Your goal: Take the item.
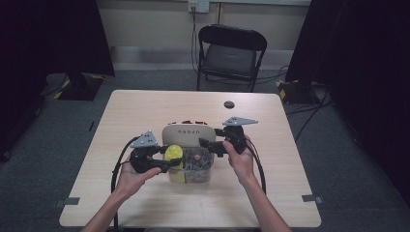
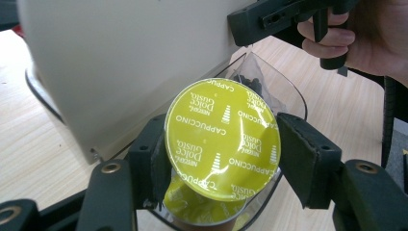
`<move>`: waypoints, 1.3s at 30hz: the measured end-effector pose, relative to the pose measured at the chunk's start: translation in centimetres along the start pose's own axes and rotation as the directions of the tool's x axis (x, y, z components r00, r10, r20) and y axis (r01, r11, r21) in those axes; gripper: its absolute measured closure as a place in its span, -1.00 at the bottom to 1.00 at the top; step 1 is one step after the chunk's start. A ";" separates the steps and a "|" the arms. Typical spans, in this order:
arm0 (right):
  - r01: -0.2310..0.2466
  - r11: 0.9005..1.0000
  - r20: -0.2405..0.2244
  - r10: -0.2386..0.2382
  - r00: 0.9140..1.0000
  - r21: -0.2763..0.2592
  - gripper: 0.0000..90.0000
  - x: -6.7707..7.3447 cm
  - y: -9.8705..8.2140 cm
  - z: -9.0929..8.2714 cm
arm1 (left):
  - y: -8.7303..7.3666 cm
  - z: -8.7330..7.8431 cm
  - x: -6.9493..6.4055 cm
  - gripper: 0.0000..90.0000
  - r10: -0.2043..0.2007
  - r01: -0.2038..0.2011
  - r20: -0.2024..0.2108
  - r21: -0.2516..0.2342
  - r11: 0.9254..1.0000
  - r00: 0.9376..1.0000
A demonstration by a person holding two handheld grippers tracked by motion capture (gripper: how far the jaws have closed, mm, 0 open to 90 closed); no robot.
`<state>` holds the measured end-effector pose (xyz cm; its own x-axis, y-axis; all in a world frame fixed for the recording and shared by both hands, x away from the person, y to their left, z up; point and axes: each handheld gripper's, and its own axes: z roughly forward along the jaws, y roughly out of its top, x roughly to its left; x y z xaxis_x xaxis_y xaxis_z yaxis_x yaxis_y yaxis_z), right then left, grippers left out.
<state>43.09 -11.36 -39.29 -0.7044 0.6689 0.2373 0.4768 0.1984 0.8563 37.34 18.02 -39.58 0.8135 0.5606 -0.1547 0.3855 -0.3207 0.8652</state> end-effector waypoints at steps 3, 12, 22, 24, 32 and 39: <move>-0.003 1.000 -0.002 0.003 1.000 0.000 -0.53 -0.1 0.0 0.0 | 0.0 -0.4 0.0 -0.11 0.009 -0.009 -0.008 0.004 1.000 1.000; -0.002 1.000 -0.003 0.002 1.000 0.007 -0.55 -0.1 -0.1 0.1 | 0.0 -1.9 0.6 -0.11 -0.001 0.000 -0.017 -0.030 1.000 1.000; -0.002 1.000 0.000 0.002 1.000 0.008 -0.54 0.0 -0.1 0.1 | 0.6 -3.6 1.6 -0.11 -0.023 0.020 -0.036 -0.074 0.997 0.999; -0.002 1.000 -0.001 0.002 1.000 0.009 -0.54 0.0 -0.1 0.1 | 0.7 -3.9 1.8 -0.11 -0.014 0.011 -0.055 -0.066 0.998 0.998; -0.002 1.000 0.003 0.002 1.000 0.014 -0.55 0.0 -0.1 0.2 | 0.3 -5.1 2.7 -0.11 -0.031 0.023 -0.106 -0.081 0.996 0.994; 0.000 1.000 0.005 0.000 1.000 0.019 -0.55 0.0 -0.1 0.2 | 0.0 -6.1 3.9 -0.11 -0.057 0.046 -0.127 -0.092 0.995 0.990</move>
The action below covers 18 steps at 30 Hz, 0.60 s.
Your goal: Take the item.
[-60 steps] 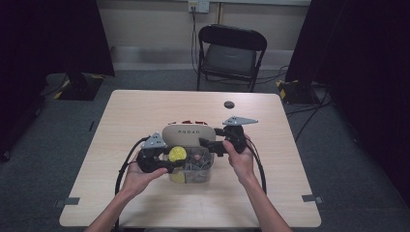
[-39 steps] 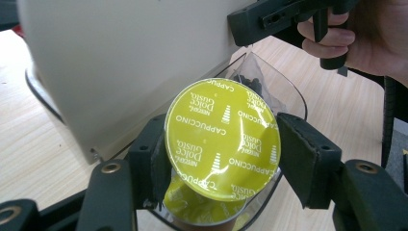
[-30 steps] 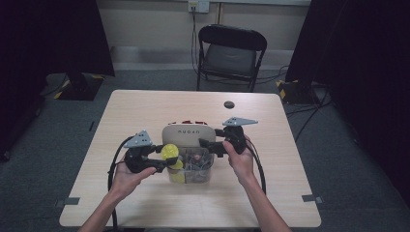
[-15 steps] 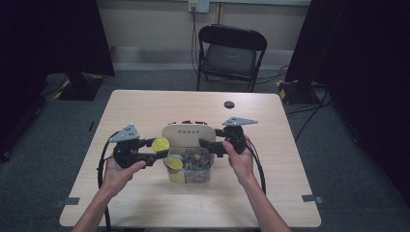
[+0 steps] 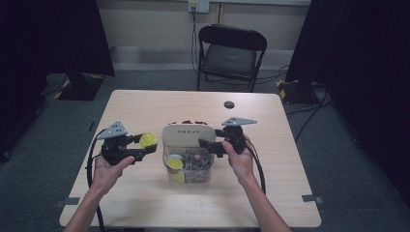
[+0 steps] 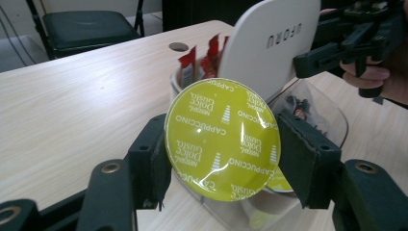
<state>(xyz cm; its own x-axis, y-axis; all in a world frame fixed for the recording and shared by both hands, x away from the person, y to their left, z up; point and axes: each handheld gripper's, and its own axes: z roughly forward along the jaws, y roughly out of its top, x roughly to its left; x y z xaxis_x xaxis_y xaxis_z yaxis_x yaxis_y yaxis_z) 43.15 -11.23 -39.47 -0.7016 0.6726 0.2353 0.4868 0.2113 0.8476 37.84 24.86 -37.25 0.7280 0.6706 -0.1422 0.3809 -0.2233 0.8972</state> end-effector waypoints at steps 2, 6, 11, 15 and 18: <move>0.000 1.000 0.001 0.000 1.000 0.000 -0.55 0.0 0.0 0.0 | 0.0 -0.3 0.3 -0.11 -0.006 0.006 -0.015 0.001 1.000 1.000; 0.000 1.000 0.002 0.000 1.000 0.002 -0.55 0.0 0.0 0.0 | -0.1 -1.0 1.1 -0.11 -0.006 0.007 -0.043 0.010 1.000 0.999; 0.000 1.000 0.005 0.000 1.000 0.002 -0.55 0.1 0.0 0.0 | -0.8 -1.5 2.2 -0.10 -0.039 0.040 -0.076 0.013 0.999 0.996; 0.000 1.000 0.005 0.000 1.000 0.001 -0.55 0.1 0.0 0.0 | -1.1 -1.7 2.8 -0.10 -0.039 0.041 -0.102 0.023 0.999 0.994; 0.000 1.000 0.004 0.000 1.000 0.002 -0.56 0.1 0.0 0.0 | -1.3 -1.8 3.3 -0.10 -0.024 0.030 -0.122 0.047 0.998 0.992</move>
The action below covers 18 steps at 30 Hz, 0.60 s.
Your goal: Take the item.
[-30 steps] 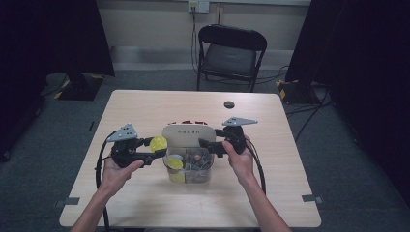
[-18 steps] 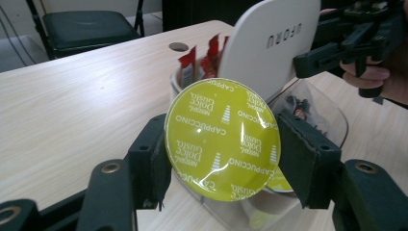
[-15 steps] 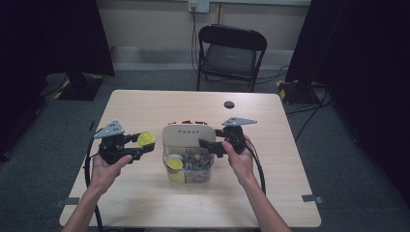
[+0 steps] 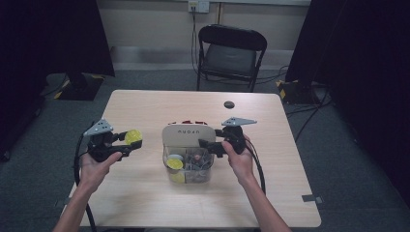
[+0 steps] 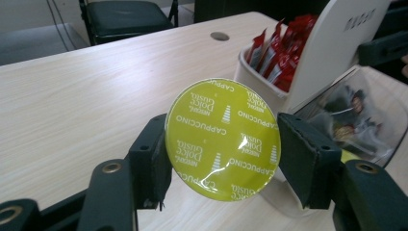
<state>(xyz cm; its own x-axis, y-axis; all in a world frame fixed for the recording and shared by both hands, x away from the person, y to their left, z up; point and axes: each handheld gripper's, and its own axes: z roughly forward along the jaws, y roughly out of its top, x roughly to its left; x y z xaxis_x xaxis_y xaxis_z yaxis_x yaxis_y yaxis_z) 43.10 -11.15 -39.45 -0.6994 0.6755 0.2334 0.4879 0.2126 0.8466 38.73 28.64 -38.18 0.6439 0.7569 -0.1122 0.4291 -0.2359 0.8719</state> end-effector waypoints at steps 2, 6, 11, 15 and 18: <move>0.000 1.000 0.000 0.000 1.000 0.000 -0.57 0.0 0.0 0.1 | -0.2 -0.1 0.4 -0.10 -0.015 0.015 -0.008 -0.002 1.000 1.000; 0.002 1.000 0.004 -0.002 1.000 0.003 -0.58 0.0 0.0 0.1 | -0.5 -0.3 1.3 -0.10 -0.026 0.026 -0.032 0.002 1.000 0.999; 0.001 1.000 0.003 -0.001 1.000 0.004 -0.58 0.0 0.0 0.1 | -0.9 -0.3 2.2 -0.10 -0.034 0.035 -0.056 0.019 0.999 0.998; 0.001 1.000 0.003 -0.001 1.000 0.004 -0.58 0.0 -0.1 0.1 | -1.6 0.1 2.9 -0.10 -0.040 0.044 -0.073 0.049 0.998 0.996; 0.000 1.000 0.003 0.000 1.000 0.003 -0.58 0.0 -0.1 0.1 | -2.4 0.6 3.5 -0.10 -0.067 0.073 -0.088 0.068 0.995 0.994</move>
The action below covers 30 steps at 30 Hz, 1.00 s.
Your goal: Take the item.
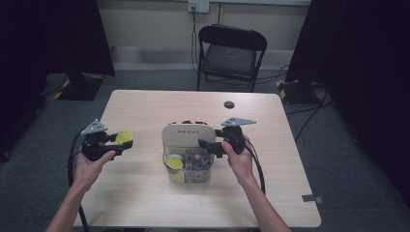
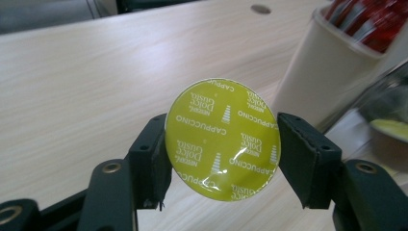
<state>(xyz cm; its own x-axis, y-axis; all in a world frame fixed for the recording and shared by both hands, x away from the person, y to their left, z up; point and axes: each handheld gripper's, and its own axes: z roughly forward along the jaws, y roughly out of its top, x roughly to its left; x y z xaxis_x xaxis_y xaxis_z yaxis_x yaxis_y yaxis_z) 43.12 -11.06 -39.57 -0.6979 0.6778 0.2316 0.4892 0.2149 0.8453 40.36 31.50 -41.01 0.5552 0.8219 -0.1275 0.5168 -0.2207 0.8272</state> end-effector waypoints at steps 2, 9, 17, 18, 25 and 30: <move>0.000 1.000 0.000 0.000 1.000 -0.001 -0.58 0.0 0.0 0.0 | -0.5 0.2 0.4 -0.11 -0.034 0.034 0.013 0.001 0.999 0.999; 0.001 1.000 0.003 -0.001 1.000 0.002 -0.59 0.1 0.0 0.0 | -1.8 1.0 1.1 -0.10 -0.038 0.040 -0.024 0.051 0.998 0.999; 0.000 1.000 0.006 0.000 1.000 0.007 -0.60 0.1 -0.1 0.1 | -3.4 2.8 1.4 -0.11 -0.048 0.050 -0.016 0.108 0.993 0.999; 0.000 1.000 0.006 0.000 1.000 0.007 -0.60 0.1 -0.1 0.2 | -3.6 3.0 1.4 -0.11 -0.044 0.045 -0.013 0.121 0.992 0.999; 0.000 1.000 0.009 -0.001 1.000 0.010 -0.62 0.1 -0.2 0.3 | -4.5 3.5 1.3 -0.11 -0.044 0.045 -0.006 0.152 0.987 0.999; 0.001 1.000 0.010 -0.001 1.000 0.012 -0.62 0.1 -0.2 0.3 | -5.1 4.2 1.3 -0.11 -0.051 0.050 -0.003 0.191 0.980 0.999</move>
<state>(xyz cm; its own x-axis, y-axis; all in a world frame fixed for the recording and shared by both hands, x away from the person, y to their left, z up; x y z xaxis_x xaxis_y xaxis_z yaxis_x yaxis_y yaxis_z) 43.09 -10.84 -39.89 -0.6932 0.6844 0.2258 0.4946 0.2239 0.8398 41.20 31.52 -47.73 0.5264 0.8336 -0.1677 0.6589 -0.2752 0.7001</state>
